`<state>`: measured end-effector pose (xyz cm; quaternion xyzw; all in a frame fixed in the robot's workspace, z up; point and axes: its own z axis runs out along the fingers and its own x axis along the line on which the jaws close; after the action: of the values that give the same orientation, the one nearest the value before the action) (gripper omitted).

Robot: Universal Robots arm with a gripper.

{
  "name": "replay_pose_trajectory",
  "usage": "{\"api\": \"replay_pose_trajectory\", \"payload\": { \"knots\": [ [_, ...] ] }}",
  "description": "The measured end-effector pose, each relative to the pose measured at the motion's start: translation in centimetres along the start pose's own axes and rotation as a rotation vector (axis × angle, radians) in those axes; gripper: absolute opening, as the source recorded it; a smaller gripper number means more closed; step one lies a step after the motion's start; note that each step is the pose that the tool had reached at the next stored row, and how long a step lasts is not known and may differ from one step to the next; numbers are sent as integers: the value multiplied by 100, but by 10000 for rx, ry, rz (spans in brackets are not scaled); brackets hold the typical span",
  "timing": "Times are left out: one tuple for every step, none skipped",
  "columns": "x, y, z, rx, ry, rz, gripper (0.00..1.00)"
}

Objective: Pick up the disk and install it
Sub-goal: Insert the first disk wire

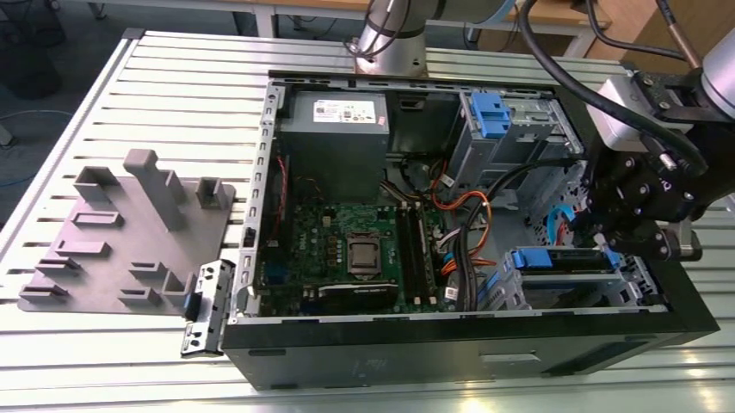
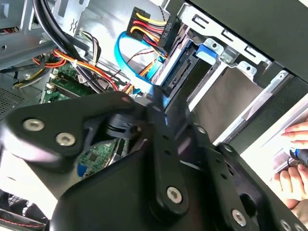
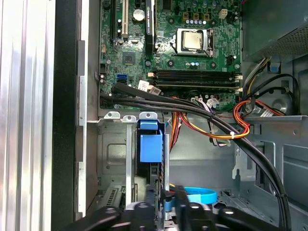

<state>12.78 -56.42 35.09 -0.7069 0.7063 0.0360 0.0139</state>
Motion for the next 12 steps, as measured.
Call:
{"api": "replay_pose_trajectory", "payload": {
  "knots": [
    [0, 0, 1, 0, 0, 0, 24],
    [0, 0, 1, 1, 0, 0, 24],
    [0, 0, 1, 0, 0, 0, 18],
    [0, 0, 2, 0, 0, 0, 16],
    [0, 0, 2, 1, 0, 0, 16],
    [0, 0, 3, 0, 0, 0, 16],
    [0, 0, 3, 0, 1, 0, 16],
    [0, 0, 4, 0, 0, 0, 16],
    [0, 0, 4, 0, 0, 0, 16],
    [0, 0, 5, 0, 0, 0, 16],
    [0, 0, 5, 0, 0, 0, 16],
    [0, 0, 6, 1, 0, 0, 16]
  ]
}}
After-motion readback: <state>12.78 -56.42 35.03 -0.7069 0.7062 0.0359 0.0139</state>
